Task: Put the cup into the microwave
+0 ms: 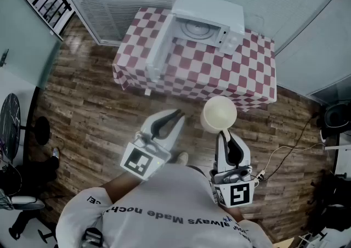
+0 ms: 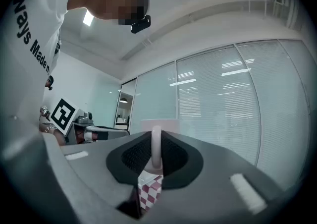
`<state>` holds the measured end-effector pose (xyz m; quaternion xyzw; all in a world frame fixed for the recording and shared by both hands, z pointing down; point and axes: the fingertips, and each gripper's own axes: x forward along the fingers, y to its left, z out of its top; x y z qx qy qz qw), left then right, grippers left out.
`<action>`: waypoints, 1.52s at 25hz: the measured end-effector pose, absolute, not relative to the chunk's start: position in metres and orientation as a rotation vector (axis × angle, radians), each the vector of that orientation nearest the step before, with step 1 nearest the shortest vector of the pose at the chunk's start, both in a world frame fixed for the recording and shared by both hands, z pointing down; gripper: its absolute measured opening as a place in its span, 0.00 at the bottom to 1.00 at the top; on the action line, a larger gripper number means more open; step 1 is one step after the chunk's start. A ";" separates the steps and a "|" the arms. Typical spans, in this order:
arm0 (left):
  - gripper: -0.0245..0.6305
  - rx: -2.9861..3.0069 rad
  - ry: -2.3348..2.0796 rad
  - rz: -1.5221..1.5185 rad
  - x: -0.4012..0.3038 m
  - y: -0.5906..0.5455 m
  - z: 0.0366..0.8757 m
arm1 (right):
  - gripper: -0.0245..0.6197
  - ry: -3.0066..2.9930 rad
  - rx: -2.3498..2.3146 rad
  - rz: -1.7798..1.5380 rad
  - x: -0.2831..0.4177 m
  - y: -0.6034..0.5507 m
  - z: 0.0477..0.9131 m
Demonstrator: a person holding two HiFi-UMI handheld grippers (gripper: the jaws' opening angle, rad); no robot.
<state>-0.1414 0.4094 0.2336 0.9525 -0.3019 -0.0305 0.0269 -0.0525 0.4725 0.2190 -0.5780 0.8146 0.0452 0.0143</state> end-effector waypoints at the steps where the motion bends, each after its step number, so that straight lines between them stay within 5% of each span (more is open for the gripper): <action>1: 0.09 2.937 -0.931 -0.097 -0.144 0.412 0.234 | 0.09 2.535 -1.806 0.137 -0.054 0.475 0.219; 38: 0.06 2.878 -0.888 -0.060 -0.096 0.414 0.276 | 0.10 2.535 -1.839 0.055 -0.005 0.474 0.247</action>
